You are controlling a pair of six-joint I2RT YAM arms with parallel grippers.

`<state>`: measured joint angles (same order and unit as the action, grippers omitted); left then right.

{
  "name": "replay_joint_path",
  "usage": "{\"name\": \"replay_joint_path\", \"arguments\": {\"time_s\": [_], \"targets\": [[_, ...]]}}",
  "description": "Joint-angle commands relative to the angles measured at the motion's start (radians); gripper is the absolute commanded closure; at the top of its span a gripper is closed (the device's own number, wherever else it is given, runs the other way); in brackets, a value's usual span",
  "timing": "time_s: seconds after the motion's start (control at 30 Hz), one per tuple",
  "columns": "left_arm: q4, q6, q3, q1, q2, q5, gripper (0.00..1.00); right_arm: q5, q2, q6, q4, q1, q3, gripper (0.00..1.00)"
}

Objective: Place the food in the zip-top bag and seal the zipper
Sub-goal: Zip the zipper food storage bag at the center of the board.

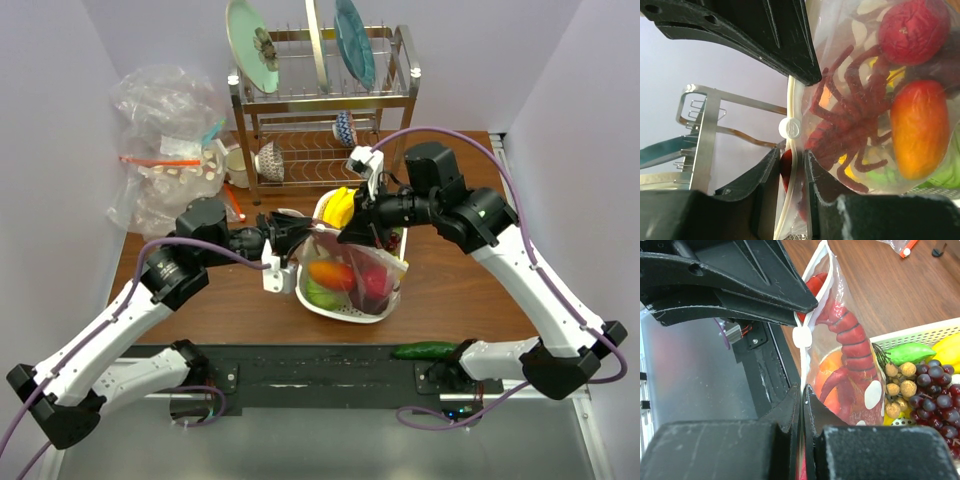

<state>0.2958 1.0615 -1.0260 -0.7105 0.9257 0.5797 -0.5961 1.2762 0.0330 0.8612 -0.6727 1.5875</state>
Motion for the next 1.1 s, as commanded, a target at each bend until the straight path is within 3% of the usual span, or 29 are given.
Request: {"name": "replay_joint_path", "arguments": {"time_s": [0.0, 0.23, 0.37, 0.6, 0.7, 0.8, 1.07], "targets": [[0.071, -0.009, -0.075, -0.010, 0.038, 0.022, 0.97, -0.070, -0.003, 0.039, -0.088, 0.009, 0.040, 1.00], [0.209, -0.090, -0.210, -0.012, 0.157, 0.147, 1.00, -0.061, 0.002, 0.034, -0.139, 0.025, 0.040, 1.00], [0.368, -0.156, -0.356, -0.010, 0.268, 0.221, 1.00, -0.005, 0.003, 0.039, -0.171, 0.031, 0.054, 1.00], [0.355, -0.348, -0.351, -0.010, 0.306, 0.229, 1.00, 0.005, 0.006, 0.056, -0.197, 0.041, 0.066, 1.00], [0.431, -0.429, -0.408, -0.009, 0.385, 0.258, 1.00, 0.018, -0.008, 0.059, -0.225, 0.045, 0.062, 1.00], [0.572, -0.439, -0.506, -0.009, 0.487, 0.305, 1.00, 0.041, -0.021, 0.047, -0.254, 0.045, 0.055, 1.00], [0.635, -0.492, -0.542, 0.002, 0.573, 0.364, 1.00, 0.012, -0.038, 0.048, -0.332, 0.044, 0.054, 1.00]]}}
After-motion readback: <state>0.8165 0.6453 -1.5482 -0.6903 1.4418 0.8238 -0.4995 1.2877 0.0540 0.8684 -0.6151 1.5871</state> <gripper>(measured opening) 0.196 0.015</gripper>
